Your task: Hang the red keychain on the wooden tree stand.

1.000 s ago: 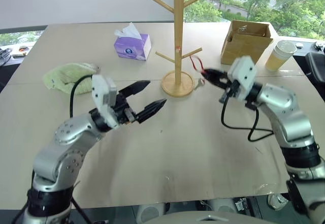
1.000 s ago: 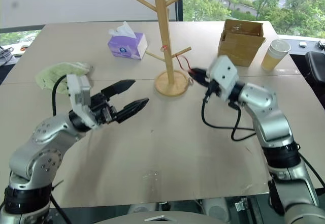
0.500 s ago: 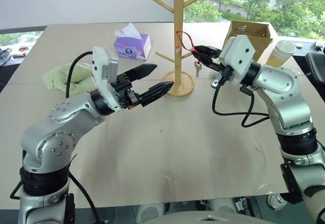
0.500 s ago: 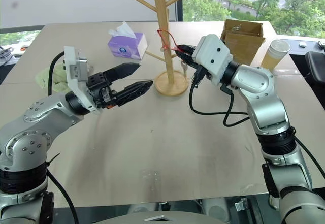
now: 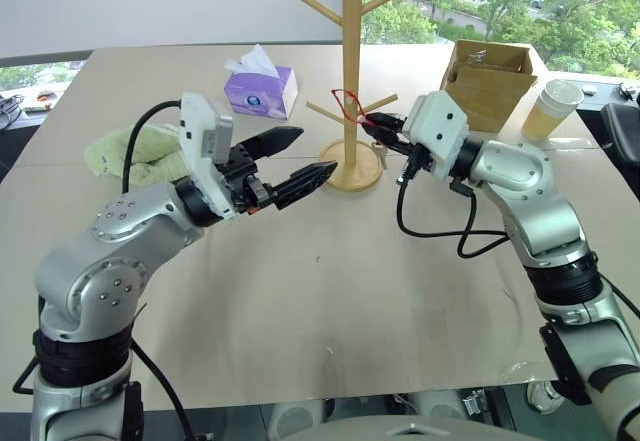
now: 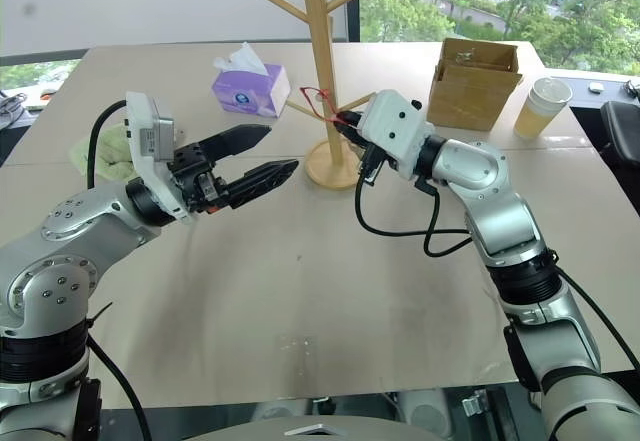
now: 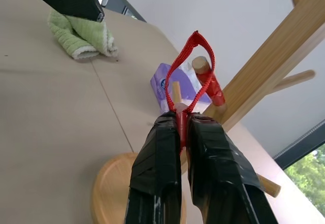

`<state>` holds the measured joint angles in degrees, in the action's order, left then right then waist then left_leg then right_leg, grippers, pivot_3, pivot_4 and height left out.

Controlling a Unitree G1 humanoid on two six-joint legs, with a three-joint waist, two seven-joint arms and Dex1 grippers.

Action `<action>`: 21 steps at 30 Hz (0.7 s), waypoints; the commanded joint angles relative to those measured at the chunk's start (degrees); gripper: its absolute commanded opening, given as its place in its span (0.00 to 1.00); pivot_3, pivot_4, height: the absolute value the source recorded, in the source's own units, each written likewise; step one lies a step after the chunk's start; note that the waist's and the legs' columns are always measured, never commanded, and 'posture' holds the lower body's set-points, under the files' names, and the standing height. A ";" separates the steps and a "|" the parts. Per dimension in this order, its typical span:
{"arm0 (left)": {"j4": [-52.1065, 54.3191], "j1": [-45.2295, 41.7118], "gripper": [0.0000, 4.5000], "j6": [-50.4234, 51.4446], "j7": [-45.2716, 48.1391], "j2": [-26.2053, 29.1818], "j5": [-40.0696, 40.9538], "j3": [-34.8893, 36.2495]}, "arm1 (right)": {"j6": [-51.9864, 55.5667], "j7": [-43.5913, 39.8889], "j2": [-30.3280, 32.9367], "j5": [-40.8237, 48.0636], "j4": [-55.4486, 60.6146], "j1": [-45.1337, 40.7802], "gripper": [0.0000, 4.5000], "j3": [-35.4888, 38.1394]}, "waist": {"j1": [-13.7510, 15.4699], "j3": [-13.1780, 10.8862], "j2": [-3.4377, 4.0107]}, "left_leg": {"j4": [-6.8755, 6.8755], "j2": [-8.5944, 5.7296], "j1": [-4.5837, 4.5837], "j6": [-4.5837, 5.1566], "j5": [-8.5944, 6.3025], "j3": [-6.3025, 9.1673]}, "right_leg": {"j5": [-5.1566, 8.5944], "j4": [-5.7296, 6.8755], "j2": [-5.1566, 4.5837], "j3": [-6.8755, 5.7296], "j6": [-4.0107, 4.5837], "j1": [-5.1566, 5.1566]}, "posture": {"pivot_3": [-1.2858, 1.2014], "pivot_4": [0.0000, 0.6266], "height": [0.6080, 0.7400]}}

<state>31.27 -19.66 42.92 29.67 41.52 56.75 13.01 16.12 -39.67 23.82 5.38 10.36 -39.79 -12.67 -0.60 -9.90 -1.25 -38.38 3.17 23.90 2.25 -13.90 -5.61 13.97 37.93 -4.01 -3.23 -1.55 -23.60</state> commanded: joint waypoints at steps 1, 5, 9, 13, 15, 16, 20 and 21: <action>1.40 0.00 0.98 -1.47 0.36 0.55 -0.90 1.95 | -1.45 0.52 -0.78 -0.60 -0.59 -1.38 0.03 0.58 | -0.01 0.00 0.00 | 0.00 0.00 0.00 0.00 0.00 0.00 | 0.00 0.00 0.00 0.00 0.00 0.00 | 0.52 0.24 1.00; 1.26 0.02 0.98 -1.92 0.38 0.26 -1.91 2.14 | -3.39 2.33 -2.63 -1.73 -4.80 -2.59 0.03 1.23 | -0.06 0.00 0.00 | 0.00 0.00 0.00 0.00 0.00 0.00 | 0.00 0.01 0.01 0.00 0.00 -0.01 | 0.52 0.24 1.00; 0.75 0.14 0.98 -3.37 0.04 -0.12 -4.08 2.22 | -5.92 4.44 -4.37 -3.01 -9.18 -4.36 0.03 1.89 | -0.09 0.00 0.00 | 0.00 0.00 0.00 0.00 0.00 -0.01 | 0.00 0.01 0.01 0.01 0.00 -0.02 | 0.52 0.24 1.00; -0.15 0.32 0.98 -4.38 0.44 -0.28 -5.75 2.23 | -7.84 5.75 -5.44 -3.56 -11.75 -5.21 0.03 2.16 | -0.07 0.00 0.00 | 0.02 0.00 0.00 0.00 0.00 -0.02 | 0.00 -0.01 0.00 0.01 0.00 -0.01 | 0.52 0.24 1.00; -0.29 0.39 0.98 -4.65 0.59 -0.41 -6.26 2.04 | -8.10 6.19 -5.95 -3.14 -12.30 -5.39 0.10 2.54 | -0.08 0.00 0.00 | 0.02 0.01 0.00 -0.01 0.00 -0.03 | 0.00 -0.01 0.00 0.01 0.00 -0.02 | 0.52 0.24 1.00; -0.28 0.43 0.98 -4.74 0.62 -0.47 -6.45 1.93 | -7.99 6.17 -6.11 -2.80 -12.35 -5.41 0.19 2.74 | -0.10 0.00 0.00 | 0.02 0.01 0.00 -0.01 0.00 -0.03 | 0.00 0.00 0.00 0.02 0.00 -0.02 | 0.52 0.24 1.00; -0.62 0.22 0.98 -4.96 0.75 -0.76 -7.06 1.59 | -7.93 5.45 -6.11 -1.95 -11.70 -4.88 0.55 3.42 | -0.08 0.00 0.01 | 0.02 0.02 0.00 -0.01 0.00 -0.02 | 0.00 0.01 0.00 0.01 0.01 -0.02 | 0.52 0.24 1.00; -0.72 0.22 0.98 -5.20 0.78 -0.67 -7.82 1.26 | -7.72 4.86 -5.79 -1.39 -10.97 -4.17 0.57 3.70 | -0.08 0.00 0.01 | 0.02 0.02 0.00 -0.01 0.00 -0.03 | -0.01 0.01 -0.01 0.02 0.00 -0.02 | 0.52 0.24 1.00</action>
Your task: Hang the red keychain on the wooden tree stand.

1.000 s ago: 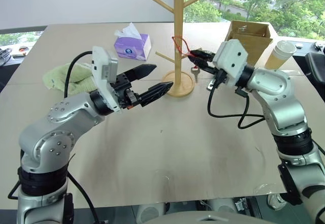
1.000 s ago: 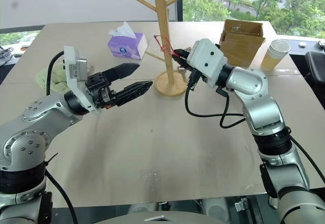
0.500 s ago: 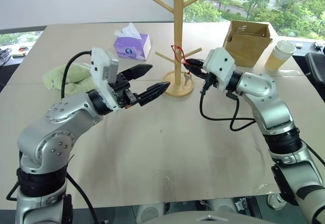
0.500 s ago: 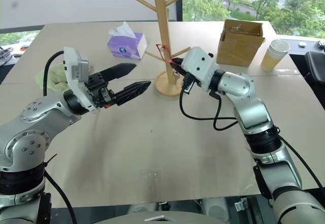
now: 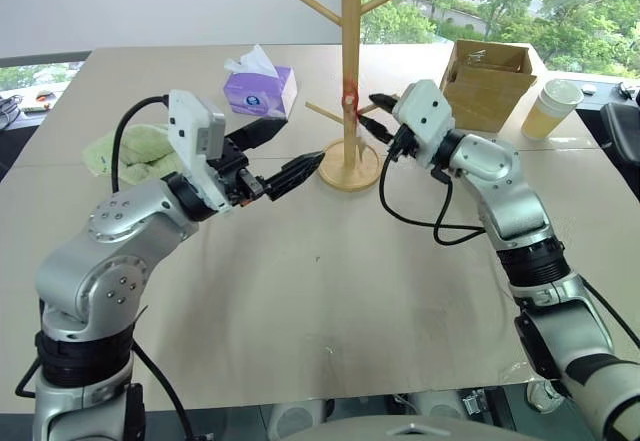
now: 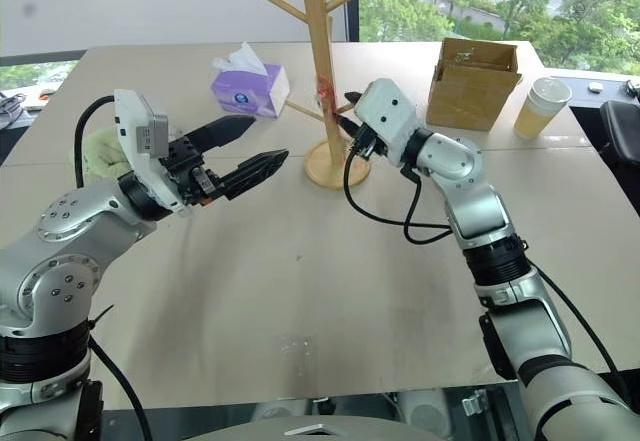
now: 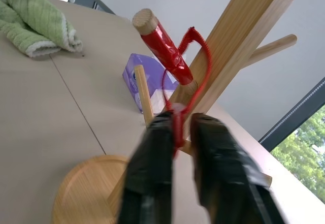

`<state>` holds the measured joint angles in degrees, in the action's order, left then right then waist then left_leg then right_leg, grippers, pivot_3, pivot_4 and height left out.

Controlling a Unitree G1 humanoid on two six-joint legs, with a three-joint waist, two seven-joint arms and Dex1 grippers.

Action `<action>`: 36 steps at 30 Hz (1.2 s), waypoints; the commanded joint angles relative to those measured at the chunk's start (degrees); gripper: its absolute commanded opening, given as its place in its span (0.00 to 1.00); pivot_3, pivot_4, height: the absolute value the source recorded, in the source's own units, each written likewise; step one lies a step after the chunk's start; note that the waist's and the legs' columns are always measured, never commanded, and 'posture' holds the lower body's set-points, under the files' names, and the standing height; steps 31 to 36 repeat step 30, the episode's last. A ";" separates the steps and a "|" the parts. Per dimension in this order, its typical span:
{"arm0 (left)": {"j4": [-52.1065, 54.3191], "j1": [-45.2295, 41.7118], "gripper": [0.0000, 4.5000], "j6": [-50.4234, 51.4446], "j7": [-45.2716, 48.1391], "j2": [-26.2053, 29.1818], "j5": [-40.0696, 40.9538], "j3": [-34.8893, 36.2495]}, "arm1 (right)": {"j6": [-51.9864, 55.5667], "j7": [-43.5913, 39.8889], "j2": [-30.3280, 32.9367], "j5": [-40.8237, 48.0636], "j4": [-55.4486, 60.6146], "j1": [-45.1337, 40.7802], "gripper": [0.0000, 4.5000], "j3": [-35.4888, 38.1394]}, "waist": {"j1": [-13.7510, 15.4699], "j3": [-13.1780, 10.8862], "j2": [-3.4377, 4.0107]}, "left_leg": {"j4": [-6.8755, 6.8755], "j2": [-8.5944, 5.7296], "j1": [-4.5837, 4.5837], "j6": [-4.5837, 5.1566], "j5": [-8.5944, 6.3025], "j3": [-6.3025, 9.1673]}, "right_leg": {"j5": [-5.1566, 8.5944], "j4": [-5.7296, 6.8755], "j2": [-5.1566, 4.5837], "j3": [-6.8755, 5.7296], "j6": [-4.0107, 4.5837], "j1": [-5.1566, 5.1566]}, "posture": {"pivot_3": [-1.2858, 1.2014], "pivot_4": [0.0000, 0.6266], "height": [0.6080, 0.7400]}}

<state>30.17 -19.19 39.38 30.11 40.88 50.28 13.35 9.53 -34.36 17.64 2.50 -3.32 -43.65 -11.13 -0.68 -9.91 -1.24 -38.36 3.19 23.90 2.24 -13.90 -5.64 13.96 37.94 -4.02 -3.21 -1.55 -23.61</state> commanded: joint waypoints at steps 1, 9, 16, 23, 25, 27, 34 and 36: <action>0.29 -0.25 0.98 -1.93 0.04 -0.22 -2.09 0.70 | -0.62 -1.46 1.13 2.40 3.92 1.12 0.73 2.67 | 0.01 0.00 0.00 | 0.00 0.00 0.00 0.00 0.00 0.00 | 0.00 0.00 0.00 0.00 0.00 0.00 | 0.52 0.24 1.00; -2.52 3.65 0.98 -7.50 -7.25 -8.04 -14.19 -3.21 | 4.18 1.00 4.51 9.57 6.50 13.28 0.76 13.97 | 0.19 0.00 0.00 | 0.01 -0.02 -0.03 0.01 0.00 -0.05 | -0.01 0.00 -0.03 0.04 -0.01 0.02 | 0.52 0.24 1.00; -8.94 8.75 0.98 -16.72 -12.86 -16.14 -25.32 -4.34 | 4.70 10.94 3.40 11.51 0.05 19.51 0.76 25.08 | 0.06 0.01 -0.01 | 0.04 -0.02 -0.03 0.01 0.00 -0.08 | 0.00 0.01 0.01 0.06 0.00 0.00 | 0.52 0.24 1.00; -18.02 10.56 0.98 -25.63 -20.64 -21.35 -33.77 -0.48 | -2.04 13.77 2.50 10.71 -5.92 23.18 0.76 27.10 | 0.02 0.02 0.00 | 0.06 -0.02 -0.05 0.01 -0.01 -0.11 | 0.00 -0.01 0.02 0.09 0.00 -0.01 | 0.52 0.24 1.00; -20.04 10.99 0.98 -27.56 -21.85 -22.39 -35.29 -0.18 | -3.87 14.17 1.99 10.41 -7.55 24.29 0.76 26.84 | 0.10 0.02 -0.01 | 0.05 -0.01 -0.05 0.02 -0.01 -0.11 | -0.01 0.00 0.00 0.09 -0.01 -0.01 | 0.52 0.24 1.00; -22.36 10.90 0.98 -29.26 -22.59 -23.27 -36.44 -0.13 | -6.02 14.80 1.22 9.91 -9.03 25.20 0.76 26.51 | 0.19 0.04 -0.02 | 0.05 -0.01 -0.05 0.02 -0.01 -0.10 | -0.01 0.00 -0.01 0.08 -0.01 0.00 | 0.52 0.24 1.00; -24.79 10.44 0.98 -31.21 -22.36 -23.79 -38.03 -0.80 | -8.63 15.71 0.83 8.76 -10.91 25.47 0.76 26.05 | 0.18 0.04 -0.02 | 0.05 -0.01 -0.05 0.02 -0.01 -0.10 | -0.01 0.00 -0.02 0.07 -0.01 0.01 | 0.52 0.24 1.00; -24.79 10.44 0.98 -31.21 -22.36 -23.79 -38.03 -0.80 | -8.63 15.71 0.83 8.76 -10.91 25.47 0.76 26.05 | 0.18 0.04 -0.02 | 0.05 -0.01 -0.05 0.02 -0.01 -0.10 | -0.01 0.00 -0.02 0.07 -0.01 0.01 | 0.52 0.24 1.00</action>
